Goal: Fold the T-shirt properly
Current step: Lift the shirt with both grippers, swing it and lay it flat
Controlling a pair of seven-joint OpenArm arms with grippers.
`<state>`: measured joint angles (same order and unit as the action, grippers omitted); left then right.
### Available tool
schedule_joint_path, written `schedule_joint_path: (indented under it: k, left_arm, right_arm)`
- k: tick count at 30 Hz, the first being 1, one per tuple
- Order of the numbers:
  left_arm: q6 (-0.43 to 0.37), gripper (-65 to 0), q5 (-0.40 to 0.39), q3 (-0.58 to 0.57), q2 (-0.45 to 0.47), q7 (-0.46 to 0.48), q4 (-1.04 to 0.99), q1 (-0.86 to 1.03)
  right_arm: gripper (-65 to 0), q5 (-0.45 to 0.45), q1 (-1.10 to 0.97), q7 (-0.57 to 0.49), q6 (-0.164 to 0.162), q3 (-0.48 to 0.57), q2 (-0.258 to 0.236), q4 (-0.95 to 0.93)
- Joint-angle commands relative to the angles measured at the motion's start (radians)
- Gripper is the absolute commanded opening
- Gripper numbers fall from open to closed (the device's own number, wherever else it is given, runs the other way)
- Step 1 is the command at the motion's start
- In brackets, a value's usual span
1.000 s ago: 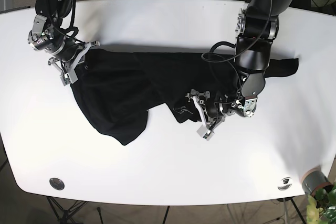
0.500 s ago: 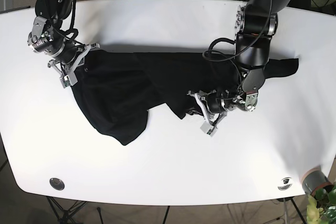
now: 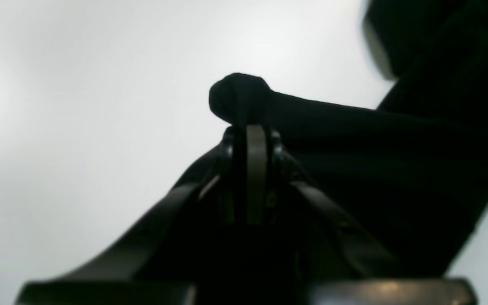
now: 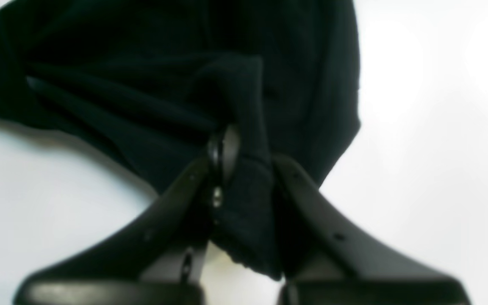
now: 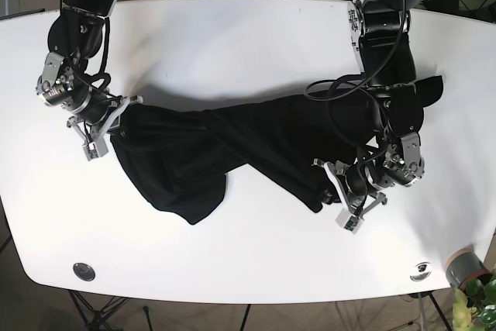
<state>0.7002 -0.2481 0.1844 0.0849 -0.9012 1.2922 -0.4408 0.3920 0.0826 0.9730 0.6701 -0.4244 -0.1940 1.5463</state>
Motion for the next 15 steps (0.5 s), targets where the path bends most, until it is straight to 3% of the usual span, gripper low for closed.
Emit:
schedule_joint_path:
  k: [1, 5, 15]
  left_arm:
    - [-0.002, -65.0, -0.003, 0.054, 0.008, -0.034, 0.094, -0.023]
    - [-0.002, -65.0, -0.003, 0.119, 0.009, -0.114, 0.201, -0.033]
    - [-0.002, -65.0, -0.004, 0.205, 0.082, -0.256, 0.393, -0.129]
  right_arm:
    - [-62.9, 0.015, 0.061, -0.024, -0.029, -0.001, -0.026, -0.01]
    - [-62.9, 0.015, 0.145, -0.024, -0.045, -0.001, -0.034, -0.057]
    - [-62.9, 0.015, 0.398, 0.021, -0.045, 0.0, -0.043, -0.171]
